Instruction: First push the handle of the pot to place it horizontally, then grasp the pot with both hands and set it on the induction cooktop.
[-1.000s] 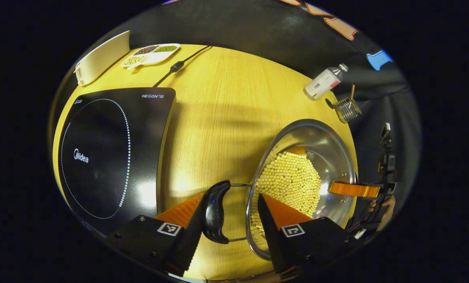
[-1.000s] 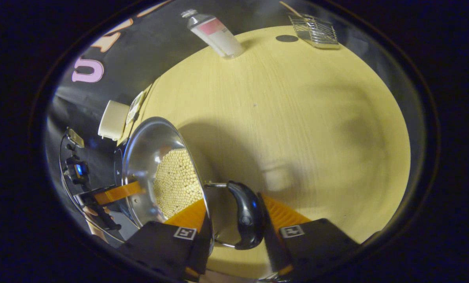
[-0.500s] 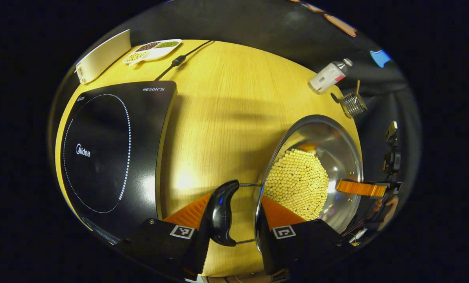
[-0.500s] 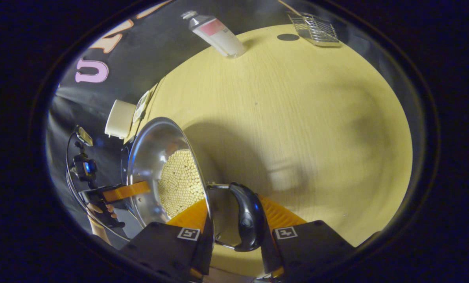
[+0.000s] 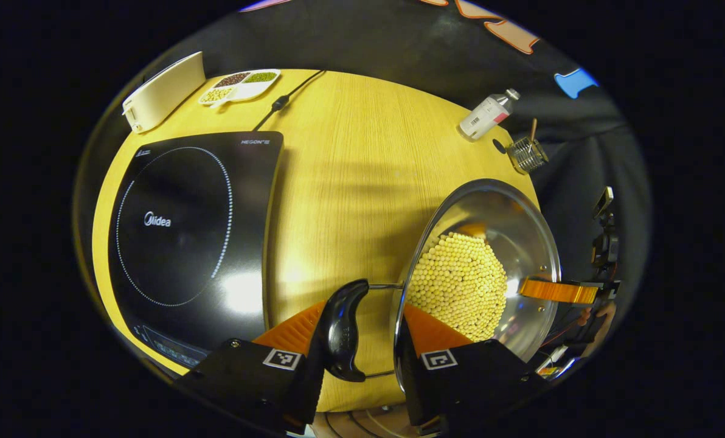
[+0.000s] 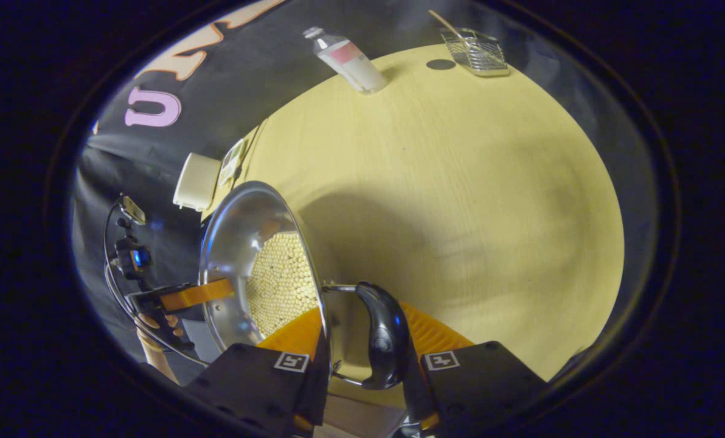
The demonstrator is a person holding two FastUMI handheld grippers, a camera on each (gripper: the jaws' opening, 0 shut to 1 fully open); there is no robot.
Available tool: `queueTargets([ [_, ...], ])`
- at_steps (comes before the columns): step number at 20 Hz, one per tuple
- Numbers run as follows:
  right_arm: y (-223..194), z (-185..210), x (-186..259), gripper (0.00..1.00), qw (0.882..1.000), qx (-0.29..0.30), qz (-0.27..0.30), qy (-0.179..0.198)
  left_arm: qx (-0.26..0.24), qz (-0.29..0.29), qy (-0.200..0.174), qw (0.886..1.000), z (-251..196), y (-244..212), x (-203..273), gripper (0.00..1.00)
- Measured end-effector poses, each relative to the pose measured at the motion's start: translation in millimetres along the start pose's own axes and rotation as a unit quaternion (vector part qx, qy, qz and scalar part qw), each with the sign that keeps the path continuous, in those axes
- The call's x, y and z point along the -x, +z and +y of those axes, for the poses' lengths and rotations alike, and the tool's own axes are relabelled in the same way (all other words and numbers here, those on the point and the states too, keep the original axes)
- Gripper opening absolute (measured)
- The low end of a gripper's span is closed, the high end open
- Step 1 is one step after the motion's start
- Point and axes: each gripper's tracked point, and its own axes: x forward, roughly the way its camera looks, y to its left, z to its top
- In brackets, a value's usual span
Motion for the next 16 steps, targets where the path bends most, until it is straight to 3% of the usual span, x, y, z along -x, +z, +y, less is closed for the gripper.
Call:
queueTargets([
  [8,-30.7,57.2,9.2,0.54,1.000,-0.005,-0.017,0.003,-0.022,-0.032,-0.013,0.999,40.9,-1.7,47.3,0.60],
  [13,-54.4,115.7,-2.2,0.54,1.000,-0.004,-0.017,0.009,-0.023,-0.041,-0.012,0.999,94.8,-4.2,78.6,0.57],
  [14,-59.8,128.0,-5.2,0.48,1.000,-0.004,-0.015,0.011,-0.023,-0.043,-0.010,0.999,107.7,-5.1,85.6,0.57],
  [16,-71.7,154.7,-15.5,0.48,1.000,-0.006,-0.014,0.016,-0.020,-0.047,-0.005,0.999,134.4,-4.1,97.1,0.57],
])
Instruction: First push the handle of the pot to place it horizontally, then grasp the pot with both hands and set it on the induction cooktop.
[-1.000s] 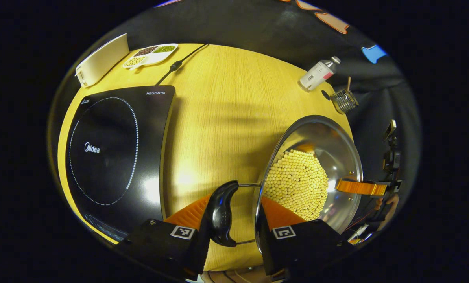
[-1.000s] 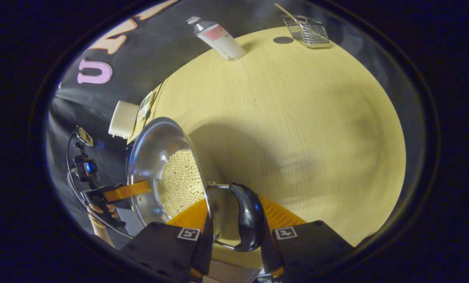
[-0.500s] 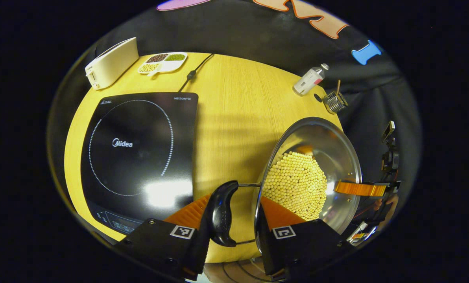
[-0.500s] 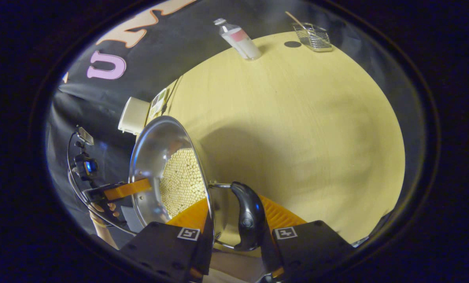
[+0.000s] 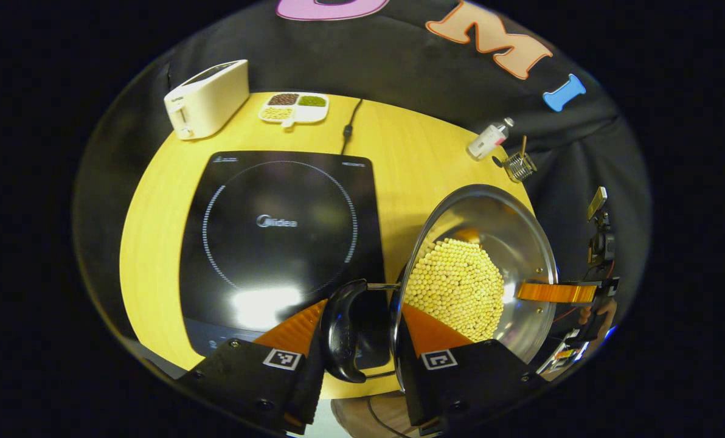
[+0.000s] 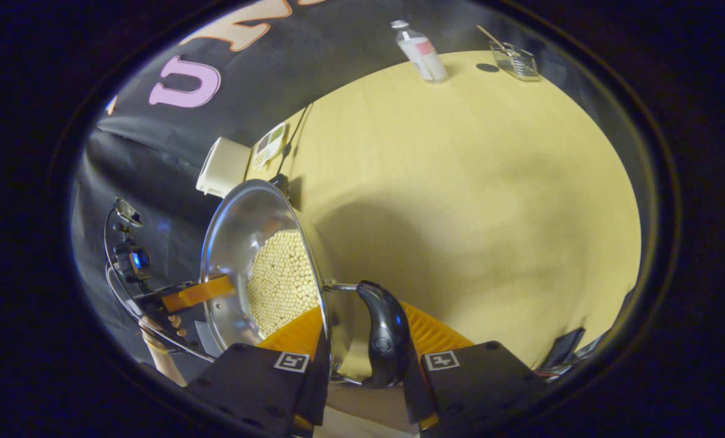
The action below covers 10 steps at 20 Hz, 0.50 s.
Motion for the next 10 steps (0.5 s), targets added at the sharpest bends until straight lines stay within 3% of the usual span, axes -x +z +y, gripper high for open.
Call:
queueTargets([
  [8,-4.5,81.9,-42.6,0.48,1.000,0.005,-0.009,0.001,0.011,-0.018,0.014,1.000,90.5,13.3,14.4,0.57],
  [10,1.0,99.2,-53.5,0.54,1.000,0.010,-0.014,0.000,0.017,-0.022,0.016,0.999,109.4,17.4,15.0,0.57],
])
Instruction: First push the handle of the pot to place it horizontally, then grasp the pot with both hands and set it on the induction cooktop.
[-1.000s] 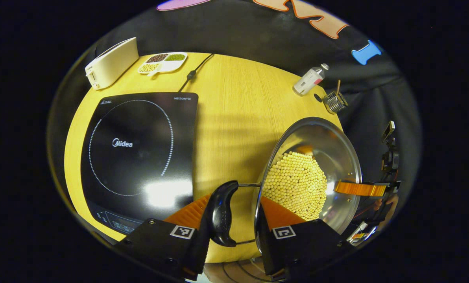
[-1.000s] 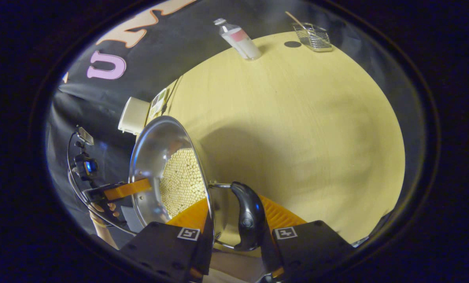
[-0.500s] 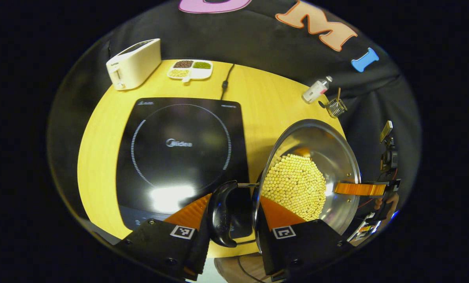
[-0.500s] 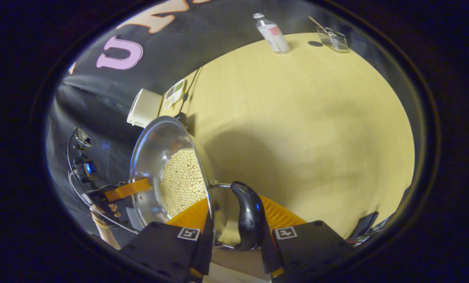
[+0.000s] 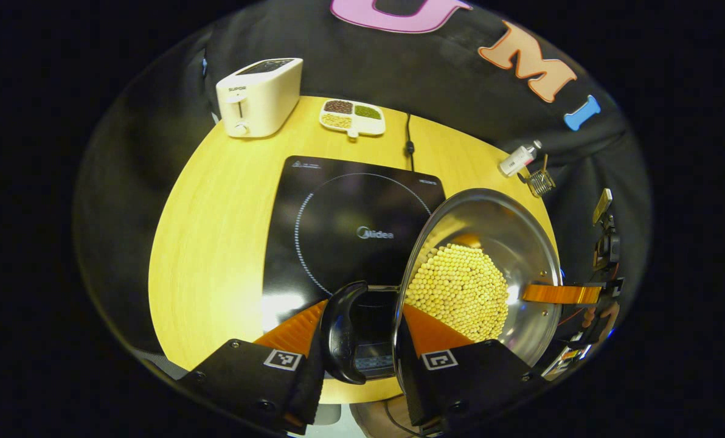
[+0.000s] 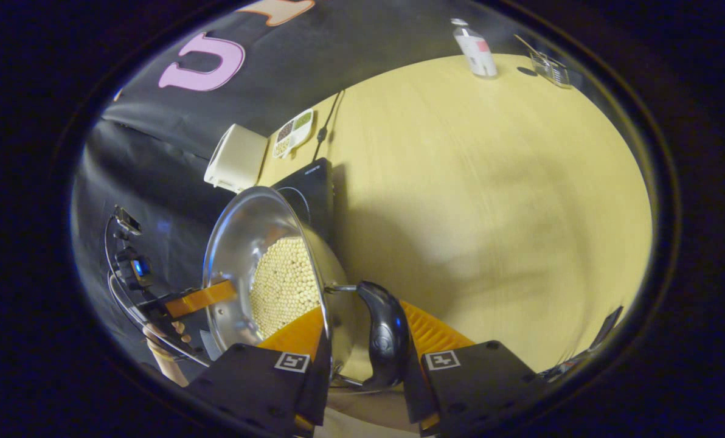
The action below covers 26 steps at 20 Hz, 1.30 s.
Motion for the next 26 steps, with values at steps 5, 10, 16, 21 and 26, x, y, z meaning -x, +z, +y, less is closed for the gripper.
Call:
queueTargets([
  [5,13.3,32.9,-30.7,0.54,1.000,0.009,-0.012,0.000,-0.002,-0.031,0.018,0.999,38.8,22.6,-5.8,0.59],
  [10,33.8,47.8,-56.8,0.48,0.999,0.003,-0.032,0.003,-0.022,-0.064,0.029,0.997,61.1,49.6,-18.7,0.58],
  [16,55.1,55.6,-75.8,0.48,0.998,0.002,-0.061,0.004,-0.027,-0.082,0.038,0.996,72.2,65.8,-28.7,0.57],
  [21,70.3,56.0,-91.4,0.54,0.997,0.001,-0.071,-0.001,-0.030,-0.089,0.045,0.995,77.8,76.4,-41.6,0.58],
  [26,79.9,60.3,-99.0,0.54,0.997,-0.003,-0.077,0.005,-0.027,-0.091,0.045,0.995,81.7,79.7,-49.6,0.59],
])
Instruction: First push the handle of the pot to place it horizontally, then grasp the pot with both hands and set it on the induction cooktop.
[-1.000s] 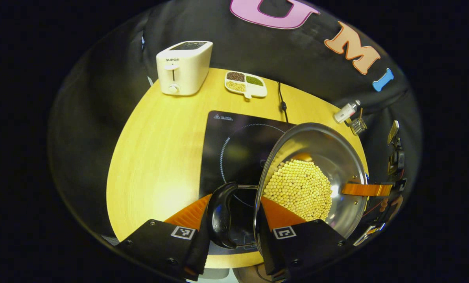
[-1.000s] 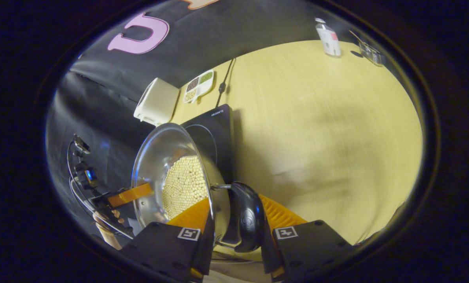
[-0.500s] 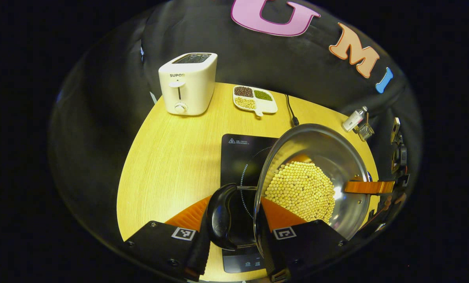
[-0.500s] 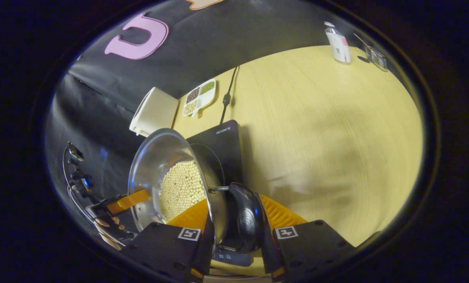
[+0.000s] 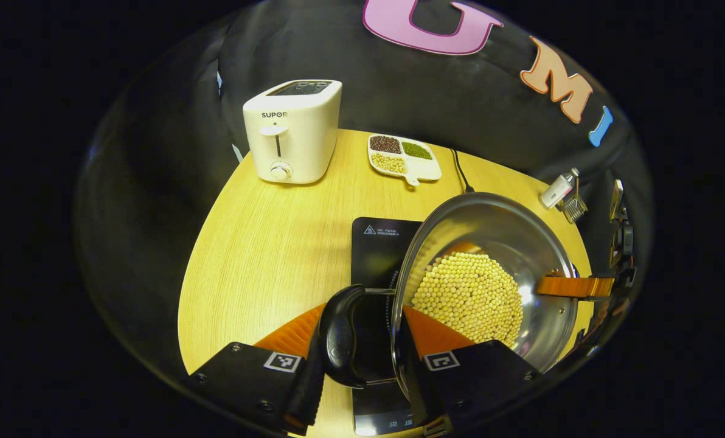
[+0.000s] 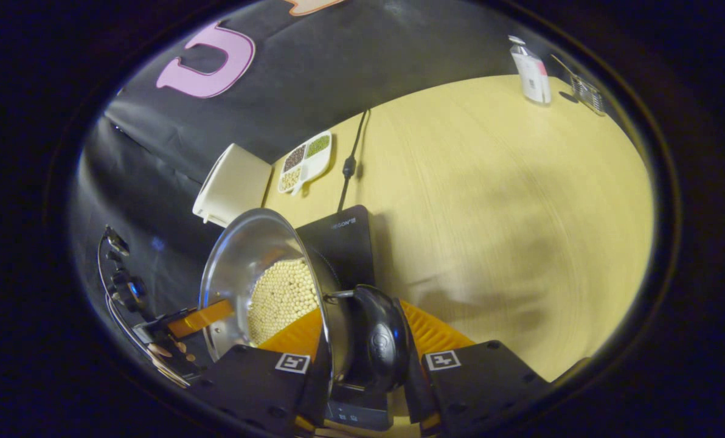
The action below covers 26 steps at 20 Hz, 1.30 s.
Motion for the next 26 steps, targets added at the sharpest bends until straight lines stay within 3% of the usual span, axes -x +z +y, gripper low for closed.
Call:
queueTargets([
  [1,1.2,-0.1,-0.9,0.48,1.000,-0.001,0.000,0.001,-0.003,-0.002,0.000,1.000,0.4,0.8,-0.6,0.59],
  [2,1.1,0.6,-0.7,0.48,1.000,-0.002,0.000,0.001,-0.005,-0.001,0.000,1.000,0.6,1.4,-1.5,0.59],
  [3,0.4,0.7,-0.5,0.54,1.000,-0.001,0.000,0.000,-0.007,-0.002,0.000,1.000,0.8,1.6,-1.3,0.60],
  [5,-0.2,1.0,-0.6,0.54,1.000,-0.001,0.000,0.000,-0.007,-0.002,-0.002,1.000,0.2,1.9,-1.5,0.60],
  [6,0.8,0.6,-0.9,0.48,1.000,-0.001,0.000,0.001,-0.006,-0.002,-0.002,1.000,0.3,0.9,-1.9,0.60],
  [7,0.1,1.0,-0.9,0.48,1.000,-0.001,0.001,0.002,-0.007,-0.001,-0.003,1.000,0.2,0.8,-1.4,0.61],
  [8,0.5,1.4,-1.2,0.54,1.000,0.000,0.000,0.004,-0.006,0.000,-0.003,1.000,0.7,0.9,-1.7,0.62],
  [10,0.4,1.1,-2.3,0.51,1.000,-0.006,-0.001,0.008,-0.006,-0.001,-0.003,1.000,0.4,0.2,-1.1,0.62],
  [11,-1.3,2.2,-1.6,0.55,1.000,-0.009,-0.002,0.010,-0.006,0.000,-0.003,1.000,0.0,0.7,-1.5,0.62],
  [13,-3.8,-1.6,-3.0,0.51,1.000,-0.016,0.000,0.003,-0.003,0.005,0.003,1.000,0.7,-2.2,-0.1,0.64],
  [14,-10.7,-4.7,-5.7,0.53,1.000,-0.016,0.011,-0.003,0.000,0.004,0.010,1.000,3.5,-3.1,0.4,0.64],
  [16,-20.0,-15.1,-3.6,0.66,0.999,-0.018,0.015,-0.025,0.005,-0.003,0.028,1.000,11.4,-3.2,3.1,0.72],
  [17,-19.6,-16.5,1.2,0.79,0.999,-0.017,0.004,-0.028,0.010,-0.006,0.036,0.999,14.1,-2.7,6.3,0.81],
  [19,-16.3,-20.0,16.6,0.92,0.999,-0.013,-0.025,-0.031,0.019,-0.020,0.043,0.999,17.1,-3.7,12.8,1.00],
  [23,2.1,-21.2,59.1,0.95,0.994,0.008,-0.103,-0.042,0.022,-0.044,0.062,0.997,14.6,-8.3,44.8,1.00],
  [24,7.8,-21.4,71.4,1.00,0.991,0.012,-0.123,-0.046,0.021,-0.052,0.069,0.996,12.1,-7.7,53.8,1.00],
  [26,17.0,-30.8,99.5,0.94,0.985,0.029,-0.158,-0.067,0.016,-0.076,0.085,0.993,7.6,-3.0,73.0,0.98],
])
